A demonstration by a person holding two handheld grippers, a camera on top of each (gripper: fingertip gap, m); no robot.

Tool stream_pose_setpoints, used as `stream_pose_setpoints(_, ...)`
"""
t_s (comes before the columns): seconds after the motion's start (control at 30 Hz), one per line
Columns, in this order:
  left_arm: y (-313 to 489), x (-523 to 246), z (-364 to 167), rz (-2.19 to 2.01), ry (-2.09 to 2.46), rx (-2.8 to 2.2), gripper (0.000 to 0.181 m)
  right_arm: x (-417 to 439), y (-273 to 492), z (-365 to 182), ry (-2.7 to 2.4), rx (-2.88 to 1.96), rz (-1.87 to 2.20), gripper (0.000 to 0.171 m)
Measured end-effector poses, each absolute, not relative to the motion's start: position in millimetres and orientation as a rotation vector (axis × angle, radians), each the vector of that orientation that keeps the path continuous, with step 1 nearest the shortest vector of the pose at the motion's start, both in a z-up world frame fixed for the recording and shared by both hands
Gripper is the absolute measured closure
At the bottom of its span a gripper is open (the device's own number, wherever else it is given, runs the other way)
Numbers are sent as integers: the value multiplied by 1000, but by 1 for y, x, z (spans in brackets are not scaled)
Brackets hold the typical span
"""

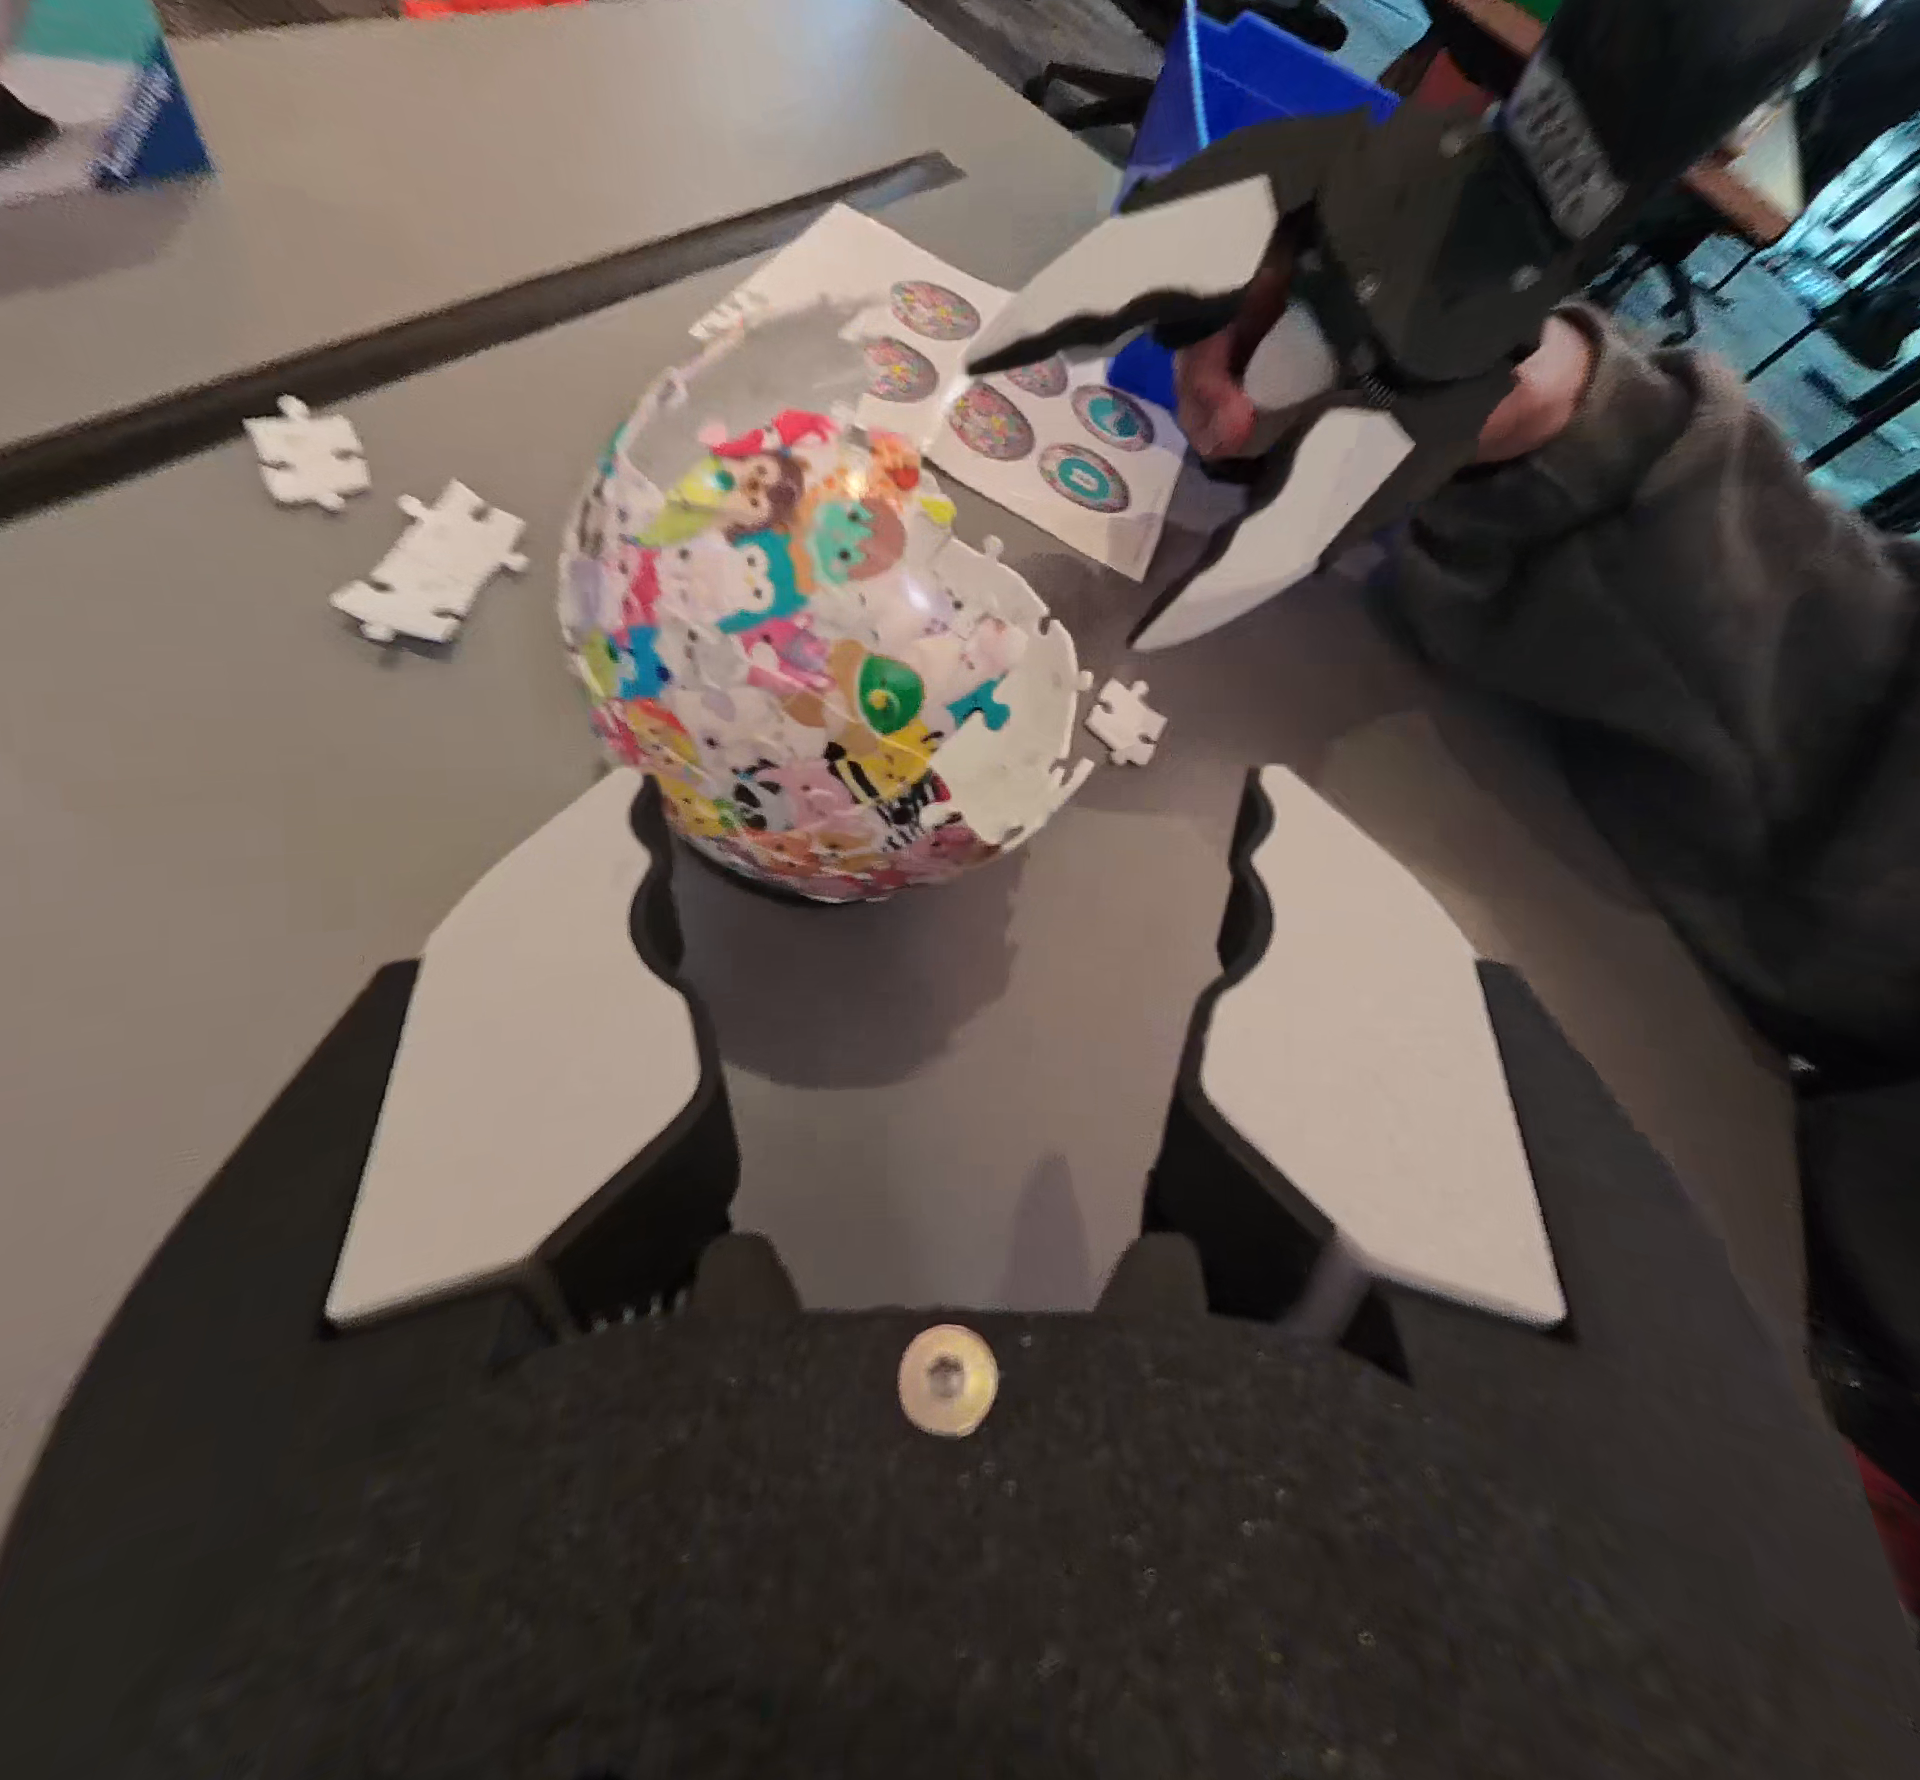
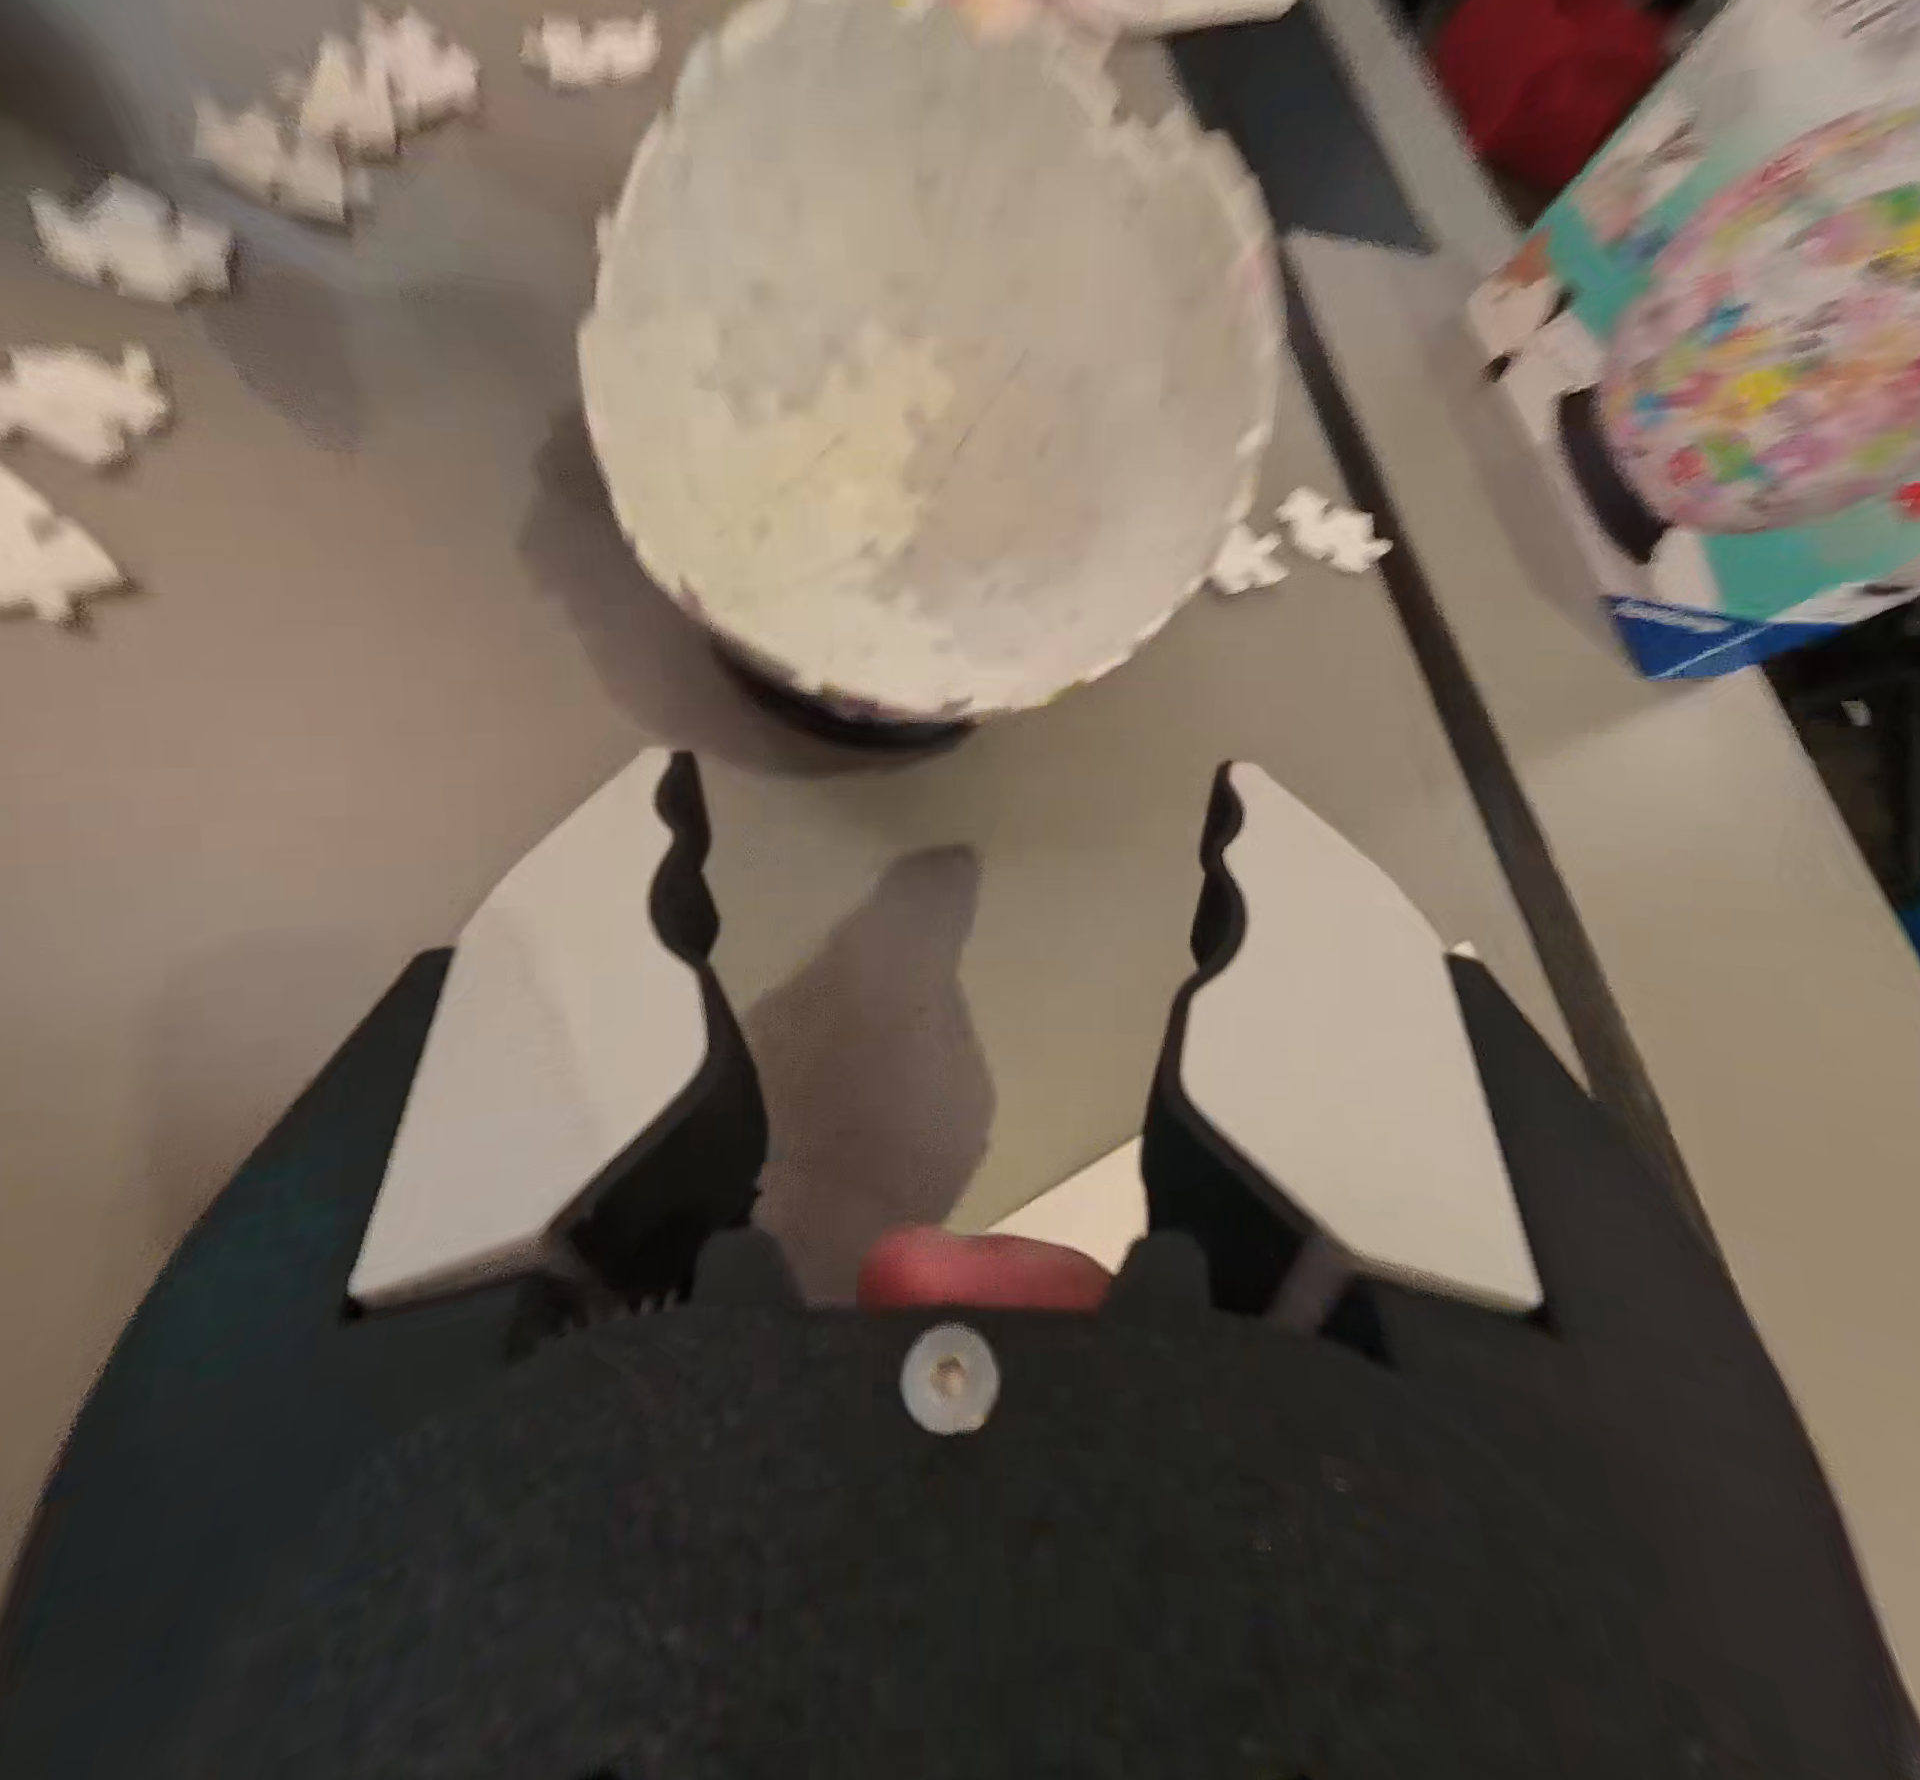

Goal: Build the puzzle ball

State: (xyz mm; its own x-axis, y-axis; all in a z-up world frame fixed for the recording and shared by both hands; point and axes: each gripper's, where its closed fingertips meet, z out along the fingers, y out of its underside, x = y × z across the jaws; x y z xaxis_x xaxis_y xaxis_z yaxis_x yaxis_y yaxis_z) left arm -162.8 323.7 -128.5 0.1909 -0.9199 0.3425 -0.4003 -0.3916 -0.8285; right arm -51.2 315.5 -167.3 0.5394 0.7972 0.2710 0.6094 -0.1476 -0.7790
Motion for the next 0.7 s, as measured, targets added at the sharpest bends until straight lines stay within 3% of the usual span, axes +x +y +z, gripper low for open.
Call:
stream_pose_setpoints(0.2, 324, -155, -149, -1262, 1155, -1933, 69, -59, 339, -217, -1397, -1919, 132, 80)
stream_pose_setpoints(0.7, 341, -146, -153, -1327, 1158, -2055, 72, -76, 320, -195, -1362, -2040, 369, 91)
